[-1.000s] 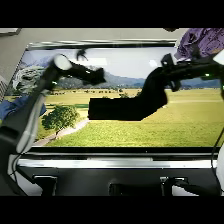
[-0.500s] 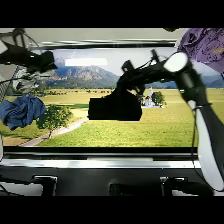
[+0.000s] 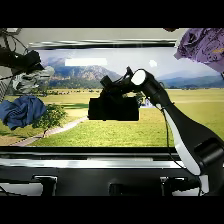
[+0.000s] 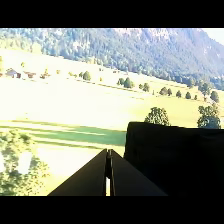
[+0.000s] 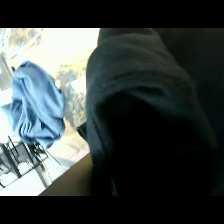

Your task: Fold the clothes and pants, and hang the long-sleeved shirts on hangers.

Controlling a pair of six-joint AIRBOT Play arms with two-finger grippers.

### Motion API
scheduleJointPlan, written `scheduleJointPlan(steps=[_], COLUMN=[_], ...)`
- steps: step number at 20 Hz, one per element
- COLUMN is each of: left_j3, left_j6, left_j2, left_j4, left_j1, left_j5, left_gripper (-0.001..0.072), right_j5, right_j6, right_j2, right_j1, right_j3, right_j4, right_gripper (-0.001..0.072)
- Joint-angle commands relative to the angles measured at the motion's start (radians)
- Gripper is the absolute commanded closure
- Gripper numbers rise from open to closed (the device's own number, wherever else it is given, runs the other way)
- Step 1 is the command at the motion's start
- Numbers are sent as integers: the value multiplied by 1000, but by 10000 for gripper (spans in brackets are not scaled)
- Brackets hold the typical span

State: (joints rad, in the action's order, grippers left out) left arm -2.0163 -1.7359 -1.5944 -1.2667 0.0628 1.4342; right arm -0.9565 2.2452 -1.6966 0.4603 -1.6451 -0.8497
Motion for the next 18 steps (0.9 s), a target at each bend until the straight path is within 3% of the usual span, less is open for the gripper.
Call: scheduleJointPlan(steps=[1, 8, 10, 11, 14, 18], left_j3=[0, 2, 3, 3, 3, 2], left_j6=[0, 0, 0, 0, -1, -1], left_j2=[0, 0, 0, 0, -1, -1], left_j4=[-2, -2, -2, -2, -2, -2], left_j1=[5, 4, 4, 4, 4, 4], left_j5=[2, 2, 3, 2, 2, 2], left_gripper=[692, 692, 692, 692, 692, 692], right_j5=[89, 202, 215, 213, 172, 121], right_j6=[22, 16, -11, -58, -196, -244], right_j2=[-48, -92, -101, -101, -89, -6], right_j1=[12, 12, 12, 13, 12, -73], right_j3=[-1, -1, -1, -1, -1, -2], right_j4=[5, 21, 67, 105, 216, 209], right_gripper=[685, 671, 439, 364, 356, 356])
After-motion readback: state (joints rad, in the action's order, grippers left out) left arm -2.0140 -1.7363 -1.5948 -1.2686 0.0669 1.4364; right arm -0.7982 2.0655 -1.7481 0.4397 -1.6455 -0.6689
